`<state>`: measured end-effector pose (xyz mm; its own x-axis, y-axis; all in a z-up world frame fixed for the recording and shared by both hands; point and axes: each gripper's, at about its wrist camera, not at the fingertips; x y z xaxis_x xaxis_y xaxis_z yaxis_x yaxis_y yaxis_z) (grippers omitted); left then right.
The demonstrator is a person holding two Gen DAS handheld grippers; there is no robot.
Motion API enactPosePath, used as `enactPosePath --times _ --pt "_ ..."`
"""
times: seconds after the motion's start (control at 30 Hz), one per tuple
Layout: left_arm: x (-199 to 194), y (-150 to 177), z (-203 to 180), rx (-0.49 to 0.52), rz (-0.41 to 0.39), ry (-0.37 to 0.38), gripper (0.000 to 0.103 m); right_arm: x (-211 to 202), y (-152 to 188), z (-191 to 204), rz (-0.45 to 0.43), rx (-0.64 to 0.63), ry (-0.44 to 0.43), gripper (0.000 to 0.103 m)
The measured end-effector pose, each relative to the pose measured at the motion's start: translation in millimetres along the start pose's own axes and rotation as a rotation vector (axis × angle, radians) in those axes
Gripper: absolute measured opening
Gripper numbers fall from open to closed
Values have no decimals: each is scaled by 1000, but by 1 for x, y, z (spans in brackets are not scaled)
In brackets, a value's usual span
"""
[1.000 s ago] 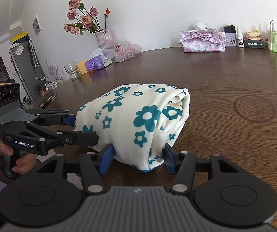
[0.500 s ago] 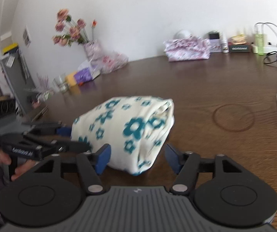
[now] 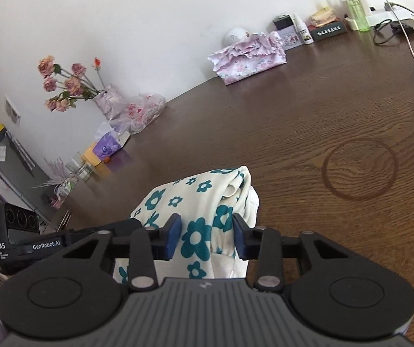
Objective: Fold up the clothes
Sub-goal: 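Lift the bundle with both grippers and carry it beside the pink folded garment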
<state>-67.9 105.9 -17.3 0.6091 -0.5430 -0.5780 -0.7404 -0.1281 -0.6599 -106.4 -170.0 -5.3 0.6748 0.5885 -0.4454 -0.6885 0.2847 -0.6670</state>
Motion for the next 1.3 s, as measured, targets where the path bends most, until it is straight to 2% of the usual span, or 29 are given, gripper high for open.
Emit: enactPosePath --times 0.13,0.23,0.5,0.77,0.93,1.03,1.3 --pt "37 -38 -3 4 23 -19 34 18 -24 -3 0 -26 65 33" --pt "75 -72 -8 17 52 -31 32 33 -51 -12 -12 -44 136 31" --pt "187 -153 -26 42 61 -40 31 76 -132 -70 -85 5 336 30" --pt "289 -215 -68 60 3 -91 30 118 -212 -140 -152 48 500 30" --pt "329 -240 -75 42 -41 -133 30 135 -250 -180 -182 93 505 30" --pt "344 -251 -68 5 -66 -137 31 148 -269 -196 -178 101 473 30" --pt "363 -271 -60 4 -115 -175 31 177 -295 -220 -190 84 397 30"
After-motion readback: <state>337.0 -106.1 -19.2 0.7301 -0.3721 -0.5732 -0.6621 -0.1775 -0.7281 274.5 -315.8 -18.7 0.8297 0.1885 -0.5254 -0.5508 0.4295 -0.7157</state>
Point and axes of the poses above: each gripper's, at about its wrist camera, not at the fingertips, and x roughly the way its jaws point, z to its left, y to its underside, and after that the axes turned 6 degrees about -y, right-handed
